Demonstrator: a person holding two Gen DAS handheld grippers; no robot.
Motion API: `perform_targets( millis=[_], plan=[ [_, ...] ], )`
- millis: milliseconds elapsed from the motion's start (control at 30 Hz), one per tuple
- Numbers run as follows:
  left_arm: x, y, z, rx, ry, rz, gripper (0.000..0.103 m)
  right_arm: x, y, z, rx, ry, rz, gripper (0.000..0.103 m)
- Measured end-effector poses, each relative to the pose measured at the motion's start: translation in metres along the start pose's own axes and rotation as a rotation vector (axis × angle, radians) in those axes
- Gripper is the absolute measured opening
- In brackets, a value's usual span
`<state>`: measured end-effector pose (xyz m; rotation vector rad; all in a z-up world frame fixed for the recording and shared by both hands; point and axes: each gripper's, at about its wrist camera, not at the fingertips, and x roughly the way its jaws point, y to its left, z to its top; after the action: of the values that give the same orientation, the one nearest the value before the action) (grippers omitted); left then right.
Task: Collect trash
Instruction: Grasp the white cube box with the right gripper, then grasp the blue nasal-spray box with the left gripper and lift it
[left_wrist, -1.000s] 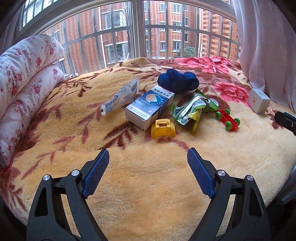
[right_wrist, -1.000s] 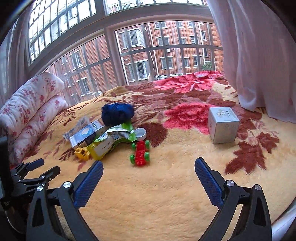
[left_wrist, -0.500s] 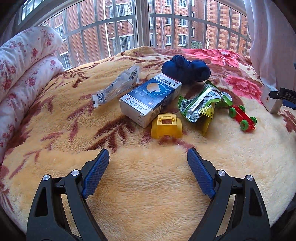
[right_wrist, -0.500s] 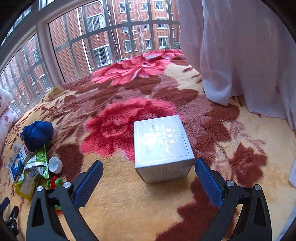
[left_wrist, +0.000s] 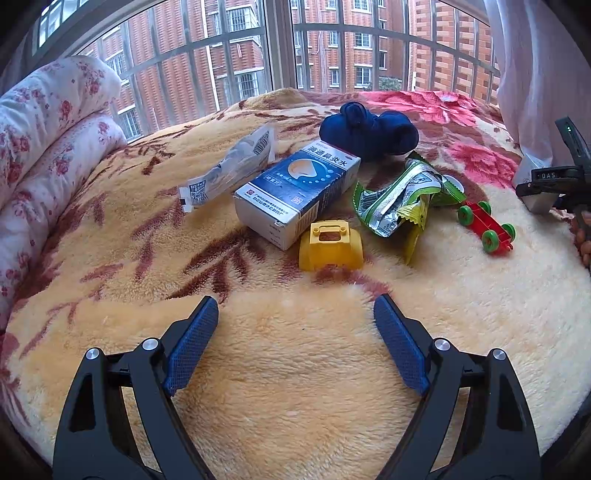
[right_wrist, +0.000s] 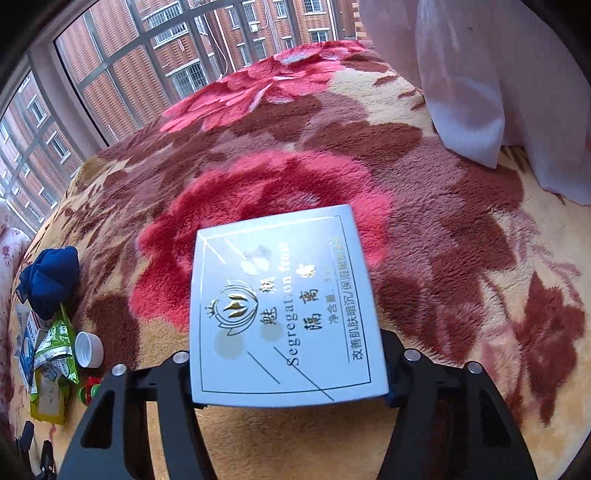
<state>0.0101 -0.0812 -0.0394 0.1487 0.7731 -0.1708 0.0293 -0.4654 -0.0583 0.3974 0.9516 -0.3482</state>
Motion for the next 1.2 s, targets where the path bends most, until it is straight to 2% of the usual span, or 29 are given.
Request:
perform_targets(
  millis=[267,433,500,633,800,867,1200],
  plan=[
    [0.002,0.006,0.0,-0.026,0.013,-0.035,0.084,-0.006,0.002,-0.001,-0.008,-0.031,-0.005,0.06],
    [0.001,0.014,0.002,-0.058,0.032,-0.079,0.084,-0.029,0.016,-0.01,-0.03,-0.084,0.069,0.06],
    [-0.002,0.015,0.008,-0.027,0.044,-0.081,0.084,-0.043,0.026,-0.019,-0.057,-0.109,0.099,0.06],
    [-0.008,0.028,0.032,0.001,0.016,-0.08,0.084,-0.07,0.049,-0.044,-0.124,-0.147,0.181,0.06],
    [0.004,0.041,0.069,0.032,0.056,-0.204,0.084,-0.094,0.076,-0.077,-0.191,-0.167,0.255,0.06],
    [0.015,0.041,0.081,0.071,0.072,-0.217,0.084,-0.099,0.084,-0.087,-0.211,-0.164,0.278,0.06],
    [0.061,0.032,0.095,0.223,0.141,-0.249,0.084,-0.116,0.1,-0.113,-0.244,-0.167,0.328,0.061]
  ],
)
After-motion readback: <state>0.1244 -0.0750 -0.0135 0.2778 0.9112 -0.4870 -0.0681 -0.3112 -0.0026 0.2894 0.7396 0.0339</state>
